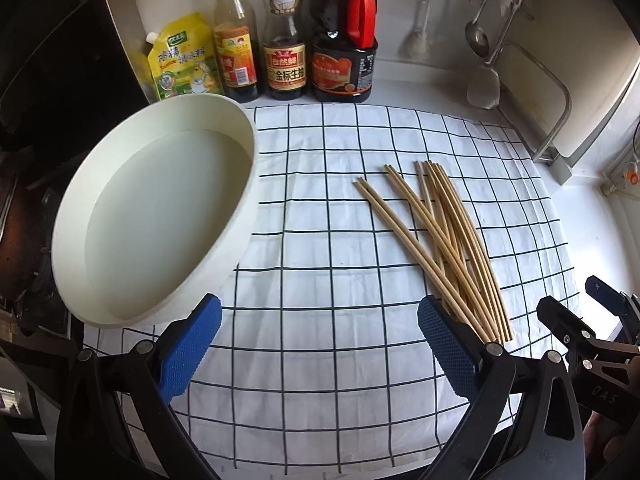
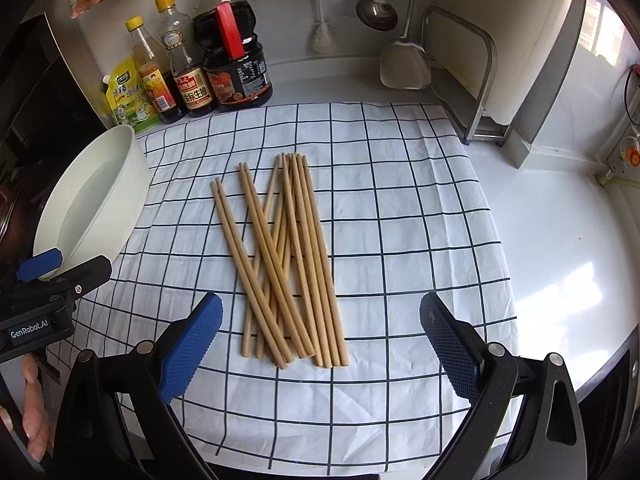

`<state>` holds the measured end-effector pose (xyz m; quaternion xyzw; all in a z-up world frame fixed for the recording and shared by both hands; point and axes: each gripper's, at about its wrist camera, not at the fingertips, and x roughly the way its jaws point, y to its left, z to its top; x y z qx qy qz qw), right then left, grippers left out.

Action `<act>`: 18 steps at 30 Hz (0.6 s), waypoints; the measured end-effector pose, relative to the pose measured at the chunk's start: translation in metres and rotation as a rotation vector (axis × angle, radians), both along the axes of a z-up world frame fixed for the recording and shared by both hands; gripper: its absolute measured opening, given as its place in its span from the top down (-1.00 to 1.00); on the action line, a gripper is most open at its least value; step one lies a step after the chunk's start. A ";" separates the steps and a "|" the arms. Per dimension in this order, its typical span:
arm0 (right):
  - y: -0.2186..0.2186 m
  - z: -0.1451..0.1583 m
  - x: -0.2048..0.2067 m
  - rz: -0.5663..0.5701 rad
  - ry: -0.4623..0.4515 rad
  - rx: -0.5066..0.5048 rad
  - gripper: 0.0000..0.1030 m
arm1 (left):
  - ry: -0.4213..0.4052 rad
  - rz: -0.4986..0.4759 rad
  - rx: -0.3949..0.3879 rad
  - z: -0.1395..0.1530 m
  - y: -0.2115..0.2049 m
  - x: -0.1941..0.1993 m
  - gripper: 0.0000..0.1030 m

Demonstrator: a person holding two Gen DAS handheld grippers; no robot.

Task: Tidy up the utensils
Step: 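Move both tools down toward the wooden chopstick bundle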

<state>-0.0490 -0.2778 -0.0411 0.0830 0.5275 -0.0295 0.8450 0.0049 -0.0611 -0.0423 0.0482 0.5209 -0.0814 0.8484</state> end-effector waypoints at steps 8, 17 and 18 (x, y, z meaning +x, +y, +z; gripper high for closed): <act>-0.026 -0.045 0.018 0.052 0.025 -0.017 -0.83 | 0.035 0.069 -0.012 -0.036 -0.026 0.012 -0.88; -0.043 -0.077 0.038 0.068 0.024 -0.007 -0.83 | 0.066 0.164 -0.020 -0.070 -0.039 0.022 -0.88; -0.043 -0.079 0.040 0.075 0.025 -0.007 -0.83 | 0.068 0.169 -0.027 -0.072 -0.041 0.023 -0.88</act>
